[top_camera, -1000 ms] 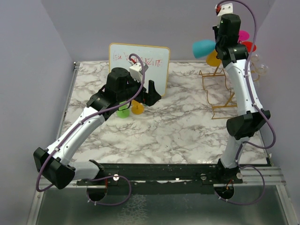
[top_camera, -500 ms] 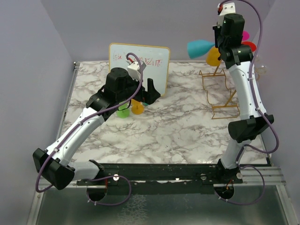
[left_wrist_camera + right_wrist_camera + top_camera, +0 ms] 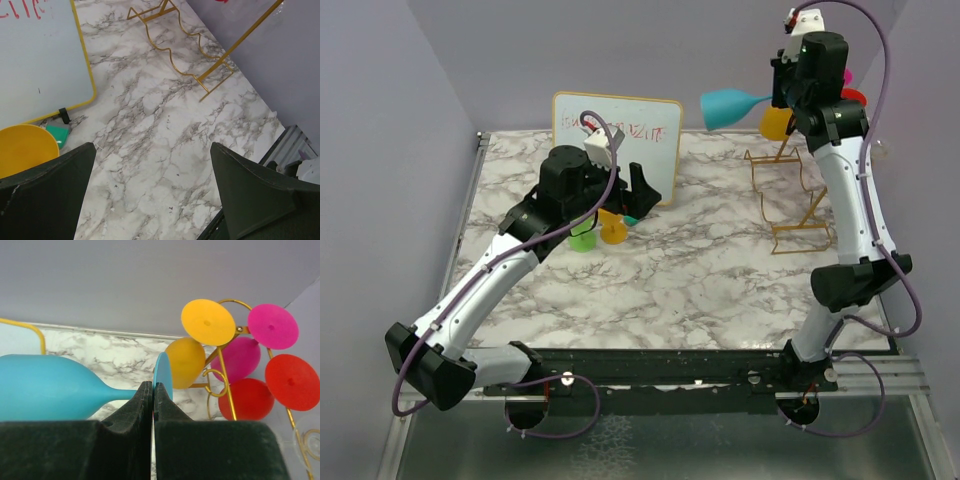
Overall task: Take the wine glass off the wine glass rack
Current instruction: Pick up the wine glass from the wine rack, then place the wine glass at the center of the board.
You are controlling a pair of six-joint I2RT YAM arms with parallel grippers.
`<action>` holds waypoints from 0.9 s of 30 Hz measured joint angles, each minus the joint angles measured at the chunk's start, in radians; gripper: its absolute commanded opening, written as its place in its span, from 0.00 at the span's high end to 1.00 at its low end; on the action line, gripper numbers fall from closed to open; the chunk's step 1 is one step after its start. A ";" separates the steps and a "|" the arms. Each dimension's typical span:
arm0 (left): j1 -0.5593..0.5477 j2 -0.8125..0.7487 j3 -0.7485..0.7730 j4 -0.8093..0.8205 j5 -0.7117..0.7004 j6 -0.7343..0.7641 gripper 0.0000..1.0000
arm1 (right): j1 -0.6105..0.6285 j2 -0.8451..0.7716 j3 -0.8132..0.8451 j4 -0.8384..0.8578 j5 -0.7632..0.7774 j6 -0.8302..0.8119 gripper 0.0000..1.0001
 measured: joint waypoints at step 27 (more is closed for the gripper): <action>0.000 -0.043 -0.042 0.149 0.043 -0.058 0.01 | 0.001 -0.314 -0.742 0.209 -0.616 0.477 0.99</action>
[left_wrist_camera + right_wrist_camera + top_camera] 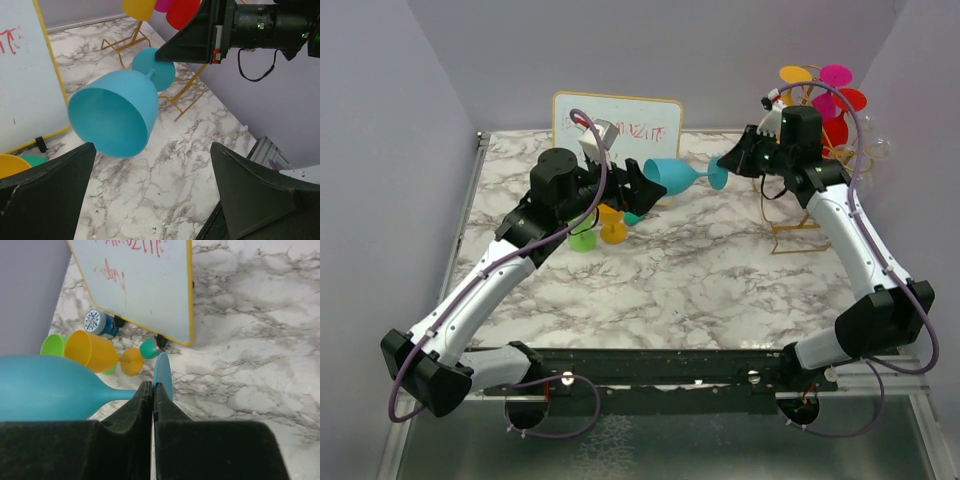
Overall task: Take the wine glass off the wine glass rack
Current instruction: Place the wine glass at the center of the board.
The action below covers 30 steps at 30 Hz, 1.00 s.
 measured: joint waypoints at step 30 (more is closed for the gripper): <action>0.000 0.122 0.080 -0.098 0.286 0.068 0.57 | 0.003 -0.097 -0.246 0.182 -0.215 0.221 0.99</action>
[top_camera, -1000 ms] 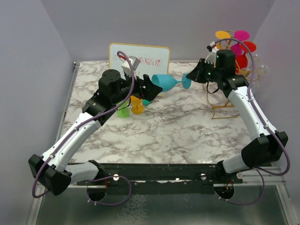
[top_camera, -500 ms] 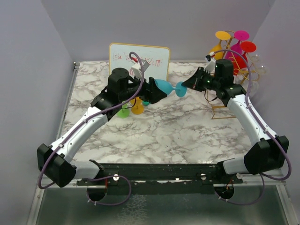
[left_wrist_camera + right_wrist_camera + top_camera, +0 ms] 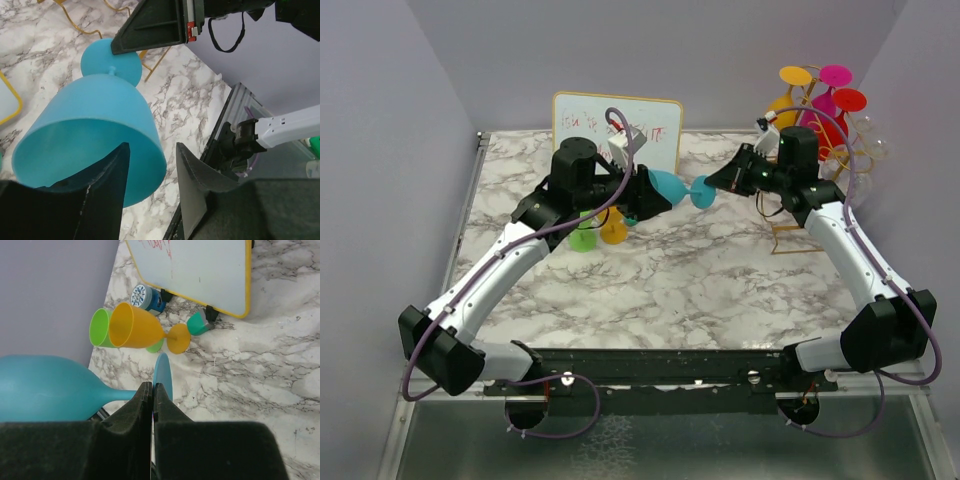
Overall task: Take the wine glass off the wine glass rack
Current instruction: Place the wine glass at the center of the board.
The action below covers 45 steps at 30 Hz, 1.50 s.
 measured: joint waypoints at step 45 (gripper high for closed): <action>0.000 0.198 0.274 -0.310 0.054 0.125 1.00 | 0.000 -0.048 -0.118 0.008 -0.011 0.038 0.25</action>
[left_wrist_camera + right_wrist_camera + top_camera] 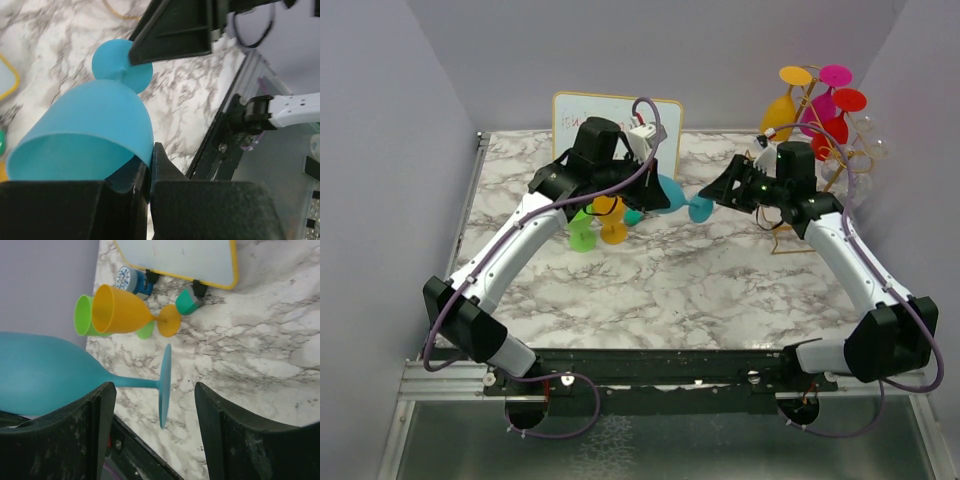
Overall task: Take the wine glass off the wine glass rack
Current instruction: Place the wine glass at the center of the board.
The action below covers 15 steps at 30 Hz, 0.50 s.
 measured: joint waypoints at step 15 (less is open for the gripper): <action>-0.047 0.146 0.135 -0.347 -0.242 0.090 1.00 | 0.000 -0.153 0.016 -0.083 0.275 -0.031 0.16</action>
